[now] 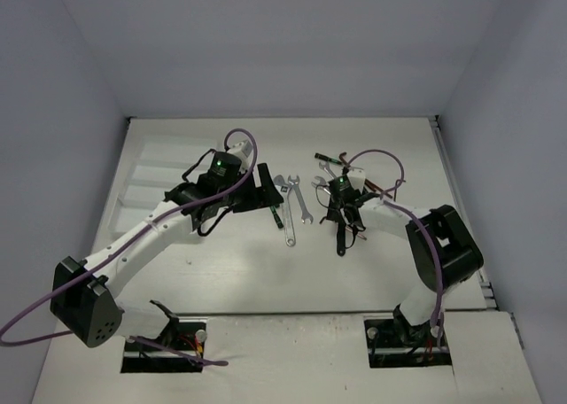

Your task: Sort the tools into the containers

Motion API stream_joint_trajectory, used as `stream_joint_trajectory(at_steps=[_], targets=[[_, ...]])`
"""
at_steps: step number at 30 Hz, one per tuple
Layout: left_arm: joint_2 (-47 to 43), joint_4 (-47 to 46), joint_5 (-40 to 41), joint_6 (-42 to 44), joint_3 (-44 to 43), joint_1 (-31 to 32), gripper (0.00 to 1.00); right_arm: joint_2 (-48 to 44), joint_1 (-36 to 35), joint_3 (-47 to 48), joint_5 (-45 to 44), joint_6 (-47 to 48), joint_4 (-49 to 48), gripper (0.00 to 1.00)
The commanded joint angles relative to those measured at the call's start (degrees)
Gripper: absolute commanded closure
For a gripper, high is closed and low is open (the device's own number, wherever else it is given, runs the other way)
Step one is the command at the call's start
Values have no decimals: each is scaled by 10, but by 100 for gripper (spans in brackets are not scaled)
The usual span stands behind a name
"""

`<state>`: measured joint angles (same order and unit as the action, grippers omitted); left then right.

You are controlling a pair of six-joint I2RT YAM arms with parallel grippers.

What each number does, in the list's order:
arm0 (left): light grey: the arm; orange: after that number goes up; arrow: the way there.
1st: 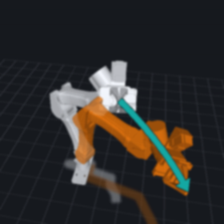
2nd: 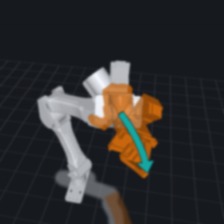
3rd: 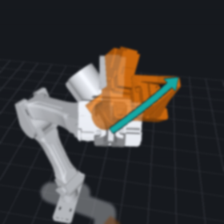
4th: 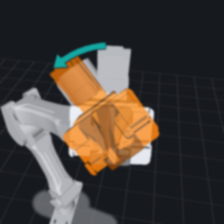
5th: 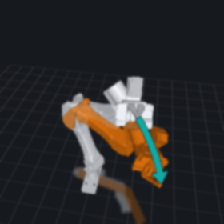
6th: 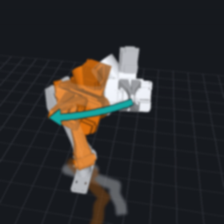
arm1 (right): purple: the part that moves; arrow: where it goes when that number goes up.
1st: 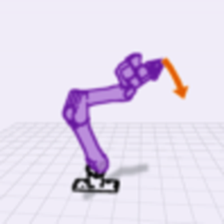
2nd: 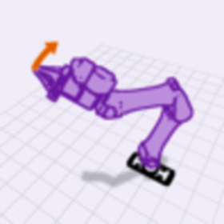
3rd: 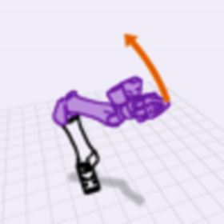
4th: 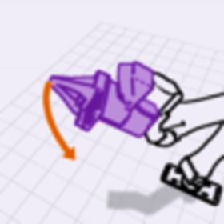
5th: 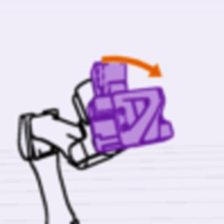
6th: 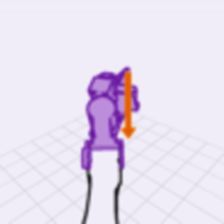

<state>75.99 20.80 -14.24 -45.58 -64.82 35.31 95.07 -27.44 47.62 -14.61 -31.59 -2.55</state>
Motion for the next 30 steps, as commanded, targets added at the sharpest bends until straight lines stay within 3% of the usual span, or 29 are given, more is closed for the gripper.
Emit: stream_joint_trajectory(at_steps=[1,2,6,7,18,30], targets=[[-28,-8,9,16,-2,2,29,20,-2,17,-39,-17,-15,60],[-28,-8,9,16,-1,2,29,23,-3,17,-43,-16,-17,62],[-27,-8,4,18,-1,2,29,43,-3,19,-48,-5,-18,96],[-27,-8,3,19,-1,2,29,45,-3,20,-46,-1,-18,100],[-10,-28,-29,20,-24,3,29,-131,-28,25,-25,98,-54,100],[27,-128,-62,35,-78,4,29,-247,-47,50,101,147,-76,100]])
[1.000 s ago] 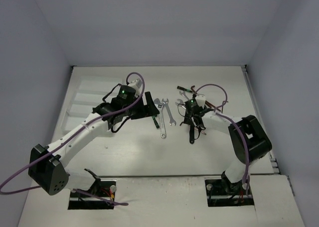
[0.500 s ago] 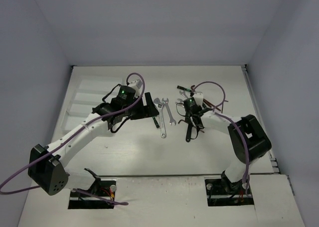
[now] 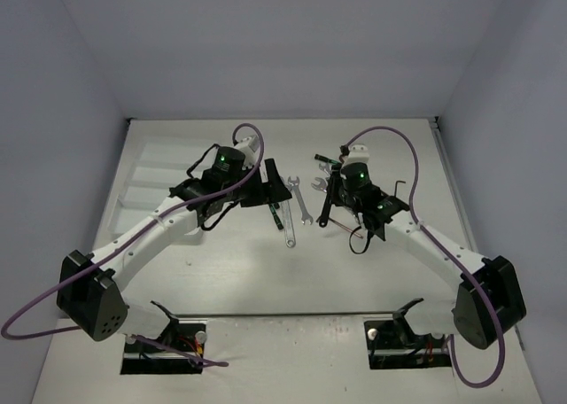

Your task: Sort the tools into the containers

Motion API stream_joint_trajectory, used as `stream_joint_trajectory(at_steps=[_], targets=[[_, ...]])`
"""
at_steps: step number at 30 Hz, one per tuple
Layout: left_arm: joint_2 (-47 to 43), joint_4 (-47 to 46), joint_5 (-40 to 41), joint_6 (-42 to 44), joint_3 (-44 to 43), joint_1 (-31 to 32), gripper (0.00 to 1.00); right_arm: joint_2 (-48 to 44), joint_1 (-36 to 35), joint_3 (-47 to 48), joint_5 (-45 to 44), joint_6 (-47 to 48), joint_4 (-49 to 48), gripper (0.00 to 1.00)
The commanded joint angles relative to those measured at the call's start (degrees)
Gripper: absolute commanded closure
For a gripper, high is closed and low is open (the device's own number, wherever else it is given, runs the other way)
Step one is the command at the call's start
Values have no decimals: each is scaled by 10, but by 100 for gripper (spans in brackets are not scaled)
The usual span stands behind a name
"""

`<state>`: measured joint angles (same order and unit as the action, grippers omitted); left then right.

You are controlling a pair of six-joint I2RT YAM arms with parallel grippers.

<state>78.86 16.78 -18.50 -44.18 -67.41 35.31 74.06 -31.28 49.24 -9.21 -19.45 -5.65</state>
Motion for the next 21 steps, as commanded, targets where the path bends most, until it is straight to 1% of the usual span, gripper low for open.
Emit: stream_joint_trajectory(at_steps=[1,8,15,21], targets=[[2,-98,-23,31,-62,6,29,-45,-11,37,58,28,-46,100],[29,-108,-39,125,-105,9,29,-61,-18,57,124,37,-45,100],[54,-141,-68,141,-111,10,29,-53,-31,85,170,41,-45,100],[69,-159,-71,136,-118,10,30,-43,-37,95,197,42,-45,100]])
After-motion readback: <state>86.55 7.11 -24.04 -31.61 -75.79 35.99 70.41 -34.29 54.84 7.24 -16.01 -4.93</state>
